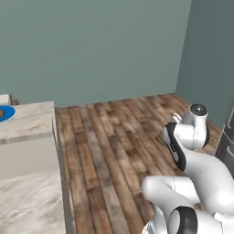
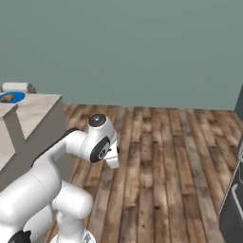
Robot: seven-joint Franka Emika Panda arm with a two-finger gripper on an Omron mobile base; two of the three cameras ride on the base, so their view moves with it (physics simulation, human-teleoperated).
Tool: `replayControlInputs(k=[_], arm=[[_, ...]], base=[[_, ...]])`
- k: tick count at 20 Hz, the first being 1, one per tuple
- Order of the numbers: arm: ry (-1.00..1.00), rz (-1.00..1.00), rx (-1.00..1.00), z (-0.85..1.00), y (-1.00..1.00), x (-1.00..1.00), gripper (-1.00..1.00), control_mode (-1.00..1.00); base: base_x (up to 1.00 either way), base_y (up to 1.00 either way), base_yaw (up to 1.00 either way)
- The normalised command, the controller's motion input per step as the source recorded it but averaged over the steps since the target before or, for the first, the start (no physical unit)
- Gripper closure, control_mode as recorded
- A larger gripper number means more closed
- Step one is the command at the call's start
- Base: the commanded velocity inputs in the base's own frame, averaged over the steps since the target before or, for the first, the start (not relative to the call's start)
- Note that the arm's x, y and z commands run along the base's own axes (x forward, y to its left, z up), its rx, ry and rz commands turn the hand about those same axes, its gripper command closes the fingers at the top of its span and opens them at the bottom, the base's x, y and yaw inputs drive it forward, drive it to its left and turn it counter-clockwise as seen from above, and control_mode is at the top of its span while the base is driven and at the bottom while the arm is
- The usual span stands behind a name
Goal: Take the chicken drumsticks from the pan and place one on each plate on the dining counter.
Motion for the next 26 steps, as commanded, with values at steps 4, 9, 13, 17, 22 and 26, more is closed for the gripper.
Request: replayControlInputs(k=[4,9,13,17,22,26], arm=[[0.0,0.0,0.0,0.0,0.0,0.0,1.0,1.0],[0.0,0.0,0.0,0.0,0.0,0.0,1.0,1.0],[0.0,0.0,0.0,0.0,0.0,0.0,1.0,1.0],[0.0,0.0,0.0,0.0,0.0,0.0,1.0,1.0],[0.0,0.0,0.0,0.0,0.0,0.0,1.0,1.0],[0.0,0.0,0.0,0.0,0.0,0.0,1.0,1.0]], base=[[1.0,0.0,0.0],[1.0,0.0,0.0],[1.0,0.0,0.0],[1.0,0.0,0.01],[1.0,0.01,0.12],[1.0,0.07,0.21]])
